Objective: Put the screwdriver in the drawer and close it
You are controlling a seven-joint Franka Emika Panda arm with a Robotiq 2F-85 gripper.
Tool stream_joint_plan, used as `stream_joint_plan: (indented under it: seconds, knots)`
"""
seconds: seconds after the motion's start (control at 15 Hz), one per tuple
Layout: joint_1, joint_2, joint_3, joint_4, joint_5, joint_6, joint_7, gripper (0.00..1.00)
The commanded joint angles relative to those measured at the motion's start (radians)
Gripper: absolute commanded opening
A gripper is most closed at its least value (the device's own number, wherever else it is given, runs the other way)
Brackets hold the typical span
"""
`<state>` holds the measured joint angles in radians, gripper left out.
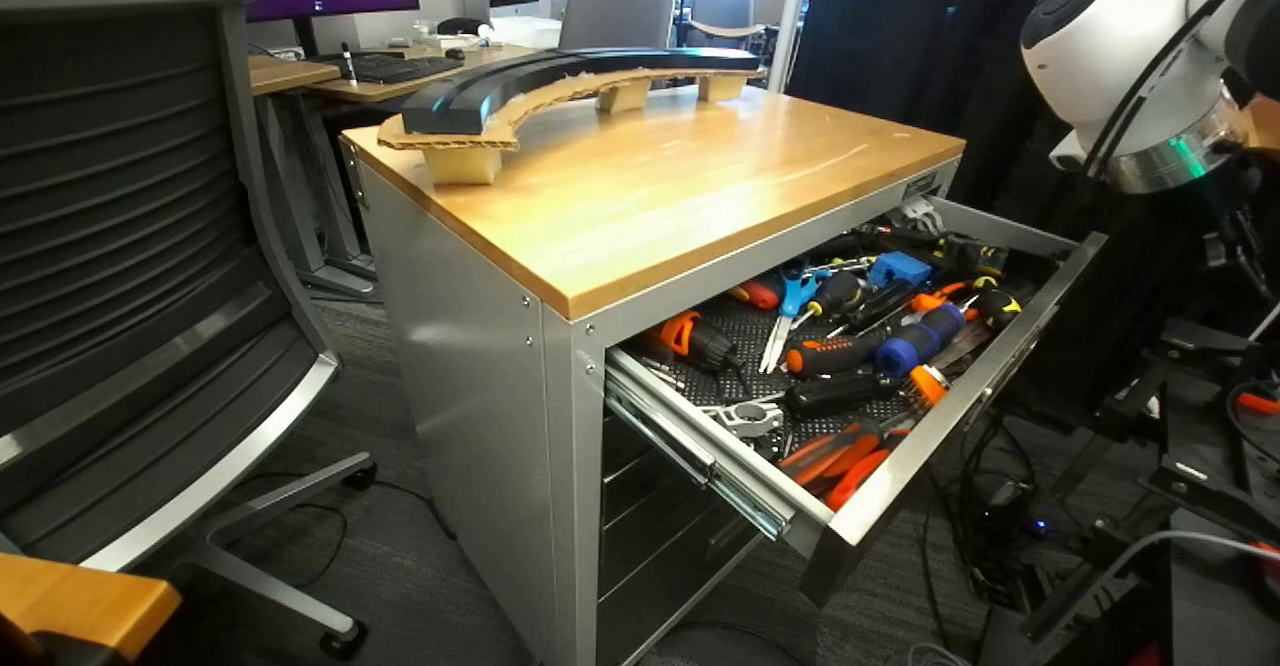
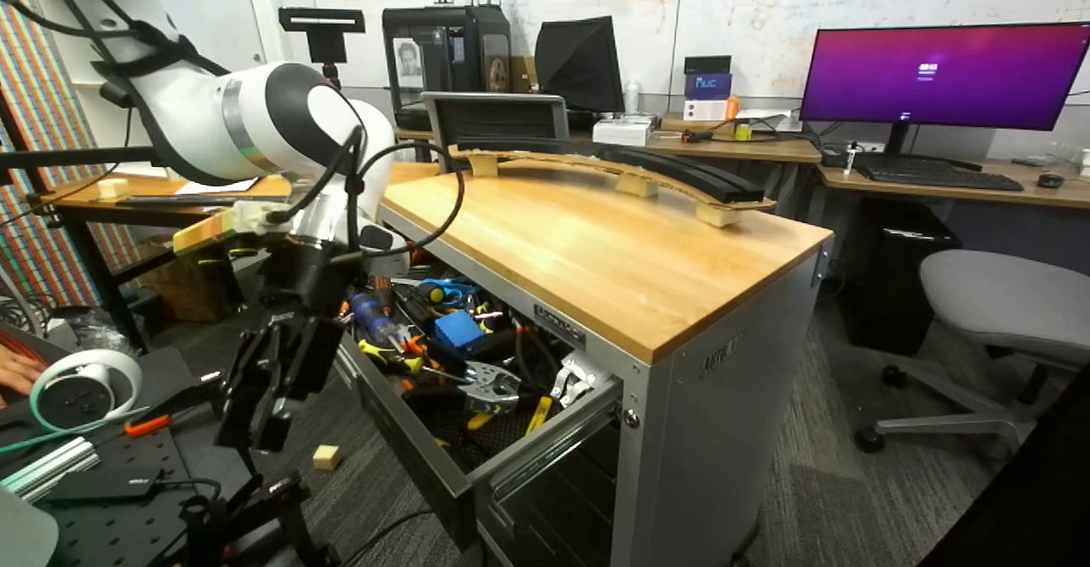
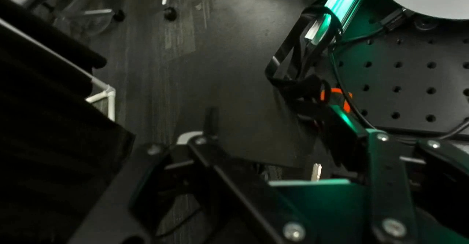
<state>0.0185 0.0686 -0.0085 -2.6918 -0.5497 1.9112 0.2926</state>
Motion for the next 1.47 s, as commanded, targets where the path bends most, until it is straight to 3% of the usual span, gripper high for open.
stream_joint_plan:
  seconds: [0.0,0.33,0.6,0.87,1.13,1.4]
  knots:
    - [-0.071,-0.013,-0.062,0.022,0.092,0.039,-0.047,0.42]
    - [-0.113,0.022,-0.088,0.098,0.339,0.110,-0.115,0.05]
    - [-0.113,0.033,-0.081,0.108,0.538,0.259,-0.114,0.04]
    - [-0.113,0.075,-0.075,0.099,0.699,0.517,-0.127,0.06]
    - [-0.090,0.081,-0.076,0.079,0.660,0.688,-0.046,0.06]
    - [-0.031,0.177,-0.095,0.147,0.530,0.842,0.121,0.06]
